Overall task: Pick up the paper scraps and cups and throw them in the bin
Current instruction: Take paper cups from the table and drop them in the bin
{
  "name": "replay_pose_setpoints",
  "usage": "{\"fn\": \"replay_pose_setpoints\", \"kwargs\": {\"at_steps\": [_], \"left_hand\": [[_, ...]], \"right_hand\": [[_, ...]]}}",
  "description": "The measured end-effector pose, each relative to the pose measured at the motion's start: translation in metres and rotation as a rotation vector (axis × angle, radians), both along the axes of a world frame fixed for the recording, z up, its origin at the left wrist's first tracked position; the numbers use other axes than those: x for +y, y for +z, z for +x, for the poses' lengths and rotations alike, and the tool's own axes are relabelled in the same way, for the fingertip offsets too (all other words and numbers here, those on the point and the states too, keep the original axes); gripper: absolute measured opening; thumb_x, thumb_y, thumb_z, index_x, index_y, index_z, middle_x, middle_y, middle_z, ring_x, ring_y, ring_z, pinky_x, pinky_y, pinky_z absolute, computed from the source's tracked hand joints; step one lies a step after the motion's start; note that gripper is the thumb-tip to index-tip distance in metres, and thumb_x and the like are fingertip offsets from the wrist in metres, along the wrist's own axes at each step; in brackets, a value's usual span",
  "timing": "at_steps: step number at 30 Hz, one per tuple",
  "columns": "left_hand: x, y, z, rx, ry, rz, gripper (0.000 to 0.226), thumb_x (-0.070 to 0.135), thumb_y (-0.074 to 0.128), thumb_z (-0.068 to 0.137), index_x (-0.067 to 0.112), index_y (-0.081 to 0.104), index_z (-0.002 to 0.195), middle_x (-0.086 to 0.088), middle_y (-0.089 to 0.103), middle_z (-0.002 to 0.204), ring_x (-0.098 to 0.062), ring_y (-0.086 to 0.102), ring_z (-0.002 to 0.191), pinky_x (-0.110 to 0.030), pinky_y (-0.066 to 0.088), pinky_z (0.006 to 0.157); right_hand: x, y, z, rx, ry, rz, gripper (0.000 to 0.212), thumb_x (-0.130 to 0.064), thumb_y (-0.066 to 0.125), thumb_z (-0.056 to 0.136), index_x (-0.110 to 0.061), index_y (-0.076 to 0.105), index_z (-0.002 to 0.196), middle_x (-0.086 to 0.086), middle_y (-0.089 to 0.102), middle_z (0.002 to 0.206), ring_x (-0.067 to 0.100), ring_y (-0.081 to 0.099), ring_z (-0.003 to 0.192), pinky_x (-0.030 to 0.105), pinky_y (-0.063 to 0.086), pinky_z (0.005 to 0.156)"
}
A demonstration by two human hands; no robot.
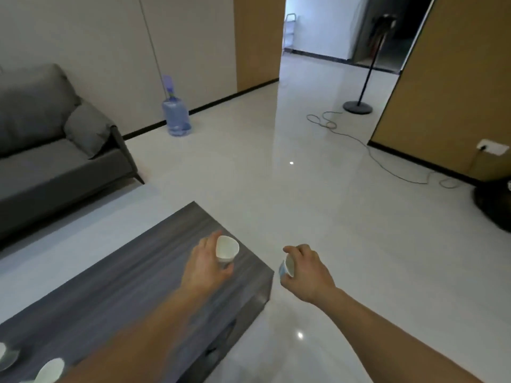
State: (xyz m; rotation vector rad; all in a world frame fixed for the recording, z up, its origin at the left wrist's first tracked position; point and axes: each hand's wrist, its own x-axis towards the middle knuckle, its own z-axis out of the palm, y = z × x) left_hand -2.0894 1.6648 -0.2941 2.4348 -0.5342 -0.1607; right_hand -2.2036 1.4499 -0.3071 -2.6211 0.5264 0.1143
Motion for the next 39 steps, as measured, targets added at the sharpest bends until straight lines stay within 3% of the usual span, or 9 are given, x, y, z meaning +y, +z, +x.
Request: {"fn": "replay_pose_setpoints", "kwargs": {"at_steps": [3,7,14,28,39], "left_hand": [[-0.094,0.001,-0.032,0.010,-0.160,0.005,0.082,0.032,0.072,0.076,0.026,0.029,0.145,-0.004,0.044,0.130,-0.025,0.050,0.116,-0.041,0.048,0.092],[-0.207,0.000,-0.082,0.019,-0.337,0.020,0.090,0.034,0.074,0.075,0.030,0.023,0.149,-0.002,0.039,0.131,-0.024,0.053,0.112,-0.036,0.048,0.091],[-0.360,0.001,-0.145,-0.005,-0.605,0.047,0.086,0.034,0.075,0.073,0.029,0.029,0.145,0.002,0.035,0.129,-0.022,0.056,0.103,-0.030,0.048,0.084],[-0.672,-0.009,-0.217,0.027,-1.066,0.007,0.073,0.032,0.076,0.072,0.023,0.041,0.135,0.001,0.041,0.126,-0.025,0.058,0.099,-0.034,0.052,0.079],[-0.892,-0.029,-0.350,-0.001,-1.405,0.060,0.079,0.035,0.071,0.077,0.031,0.030,0.144,0.003,0.033,0.133,-0.020,0.054,0.109,-0.030,0.050,0.088]], "right_hand": [[-0.071,0.003,-0.057,-0.011,-0.135,-0.015,0.068,-0.039,0.061,0.080,-0.030,0.036,0.142,-0.001,0.037,0.135,0.023,0.040,0.123,0.033,0.045,0.092],[-0.152,0.007,-0.134,-0.031,-0.317,-0.022,0.068,-0.038,0.060,0.080,-0.030,0.035,0.143,-0.002,0.036,0.136,0.022,0.038,0.123,0.032,0.045,0.091],[-0.255,0.004,-0.242,-0.039,-0.647,-0.005,0.068,-0.038,0.060,0.082,-0.030,0.033,0.144,-0.003,0.035,0.138,0.020,0.037,0.125,0.030,0.044,0.093],[-0.463,-0.007,-0.349,0.030,-1.136,-0.043,0.068,-0.035,0.057,0.083,-0.031,0.030,0.146,-0.006,0.031,0.139,0.017,0.034,0.125,0.026,0.043,0.092],[-0.608,-0.030,-0.463,0.036,-1.392,0.001,0.070,-0.035,0.058,0.084,-0.028,0.029,0.147,-0.003,0.033,0.139,0.019,0.035,0.125,0.027,0.043,0.096]]}}
